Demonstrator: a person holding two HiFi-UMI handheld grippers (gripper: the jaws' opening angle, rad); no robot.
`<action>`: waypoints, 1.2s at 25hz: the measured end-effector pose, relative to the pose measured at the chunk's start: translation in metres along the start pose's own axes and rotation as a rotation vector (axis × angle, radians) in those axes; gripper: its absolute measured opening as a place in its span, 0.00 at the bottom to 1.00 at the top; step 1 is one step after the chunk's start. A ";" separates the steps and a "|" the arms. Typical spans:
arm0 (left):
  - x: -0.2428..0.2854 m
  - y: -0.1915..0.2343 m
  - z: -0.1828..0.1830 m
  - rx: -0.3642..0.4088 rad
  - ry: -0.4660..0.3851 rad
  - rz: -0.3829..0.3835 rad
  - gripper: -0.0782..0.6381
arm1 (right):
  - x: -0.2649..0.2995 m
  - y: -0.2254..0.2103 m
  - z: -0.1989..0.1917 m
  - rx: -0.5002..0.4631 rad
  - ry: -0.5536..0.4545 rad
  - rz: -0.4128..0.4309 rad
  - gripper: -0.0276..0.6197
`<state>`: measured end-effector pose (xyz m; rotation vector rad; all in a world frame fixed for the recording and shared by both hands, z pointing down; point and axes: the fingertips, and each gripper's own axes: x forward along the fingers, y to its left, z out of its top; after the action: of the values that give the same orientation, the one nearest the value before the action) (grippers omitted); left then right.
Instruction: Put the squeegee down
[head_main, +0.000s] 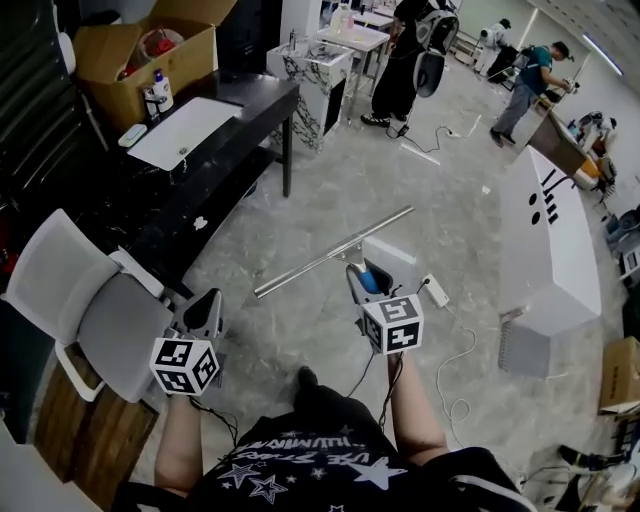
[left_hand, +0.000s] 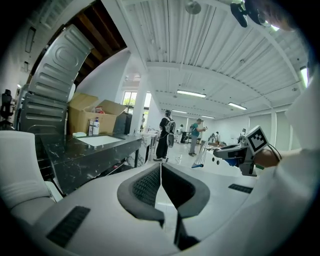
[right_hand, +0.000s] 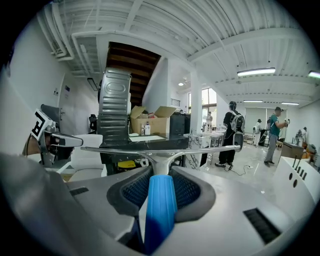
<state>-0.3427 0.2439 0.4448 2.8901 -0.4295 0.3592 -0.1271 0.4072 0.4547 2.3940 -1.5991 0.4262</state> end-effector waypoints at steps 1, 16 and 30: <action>0.015 0.000 0.005 0.002 0.002 0.004 0.14 | 0.013 -0.012 0.005 -0.005 -0.001 0.010 0.26; 0.148 0.019 0.050 -0.037 -0.027 0.089 0.14 | 0.138 -0.106 0.059 -0.077 -0.012 0.127 0.26; 0.278 0.120 0.080 -0.071 -0.048 0.090 0.14 | 0.286 -0.149 0.095 -0.094 0.013 0.111 0.26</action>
<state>-0.1050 0.0414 0.4612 2.8216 -0.5699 0.2833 0.1253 0.1847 0.4661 2.2375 -1.7121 0.3769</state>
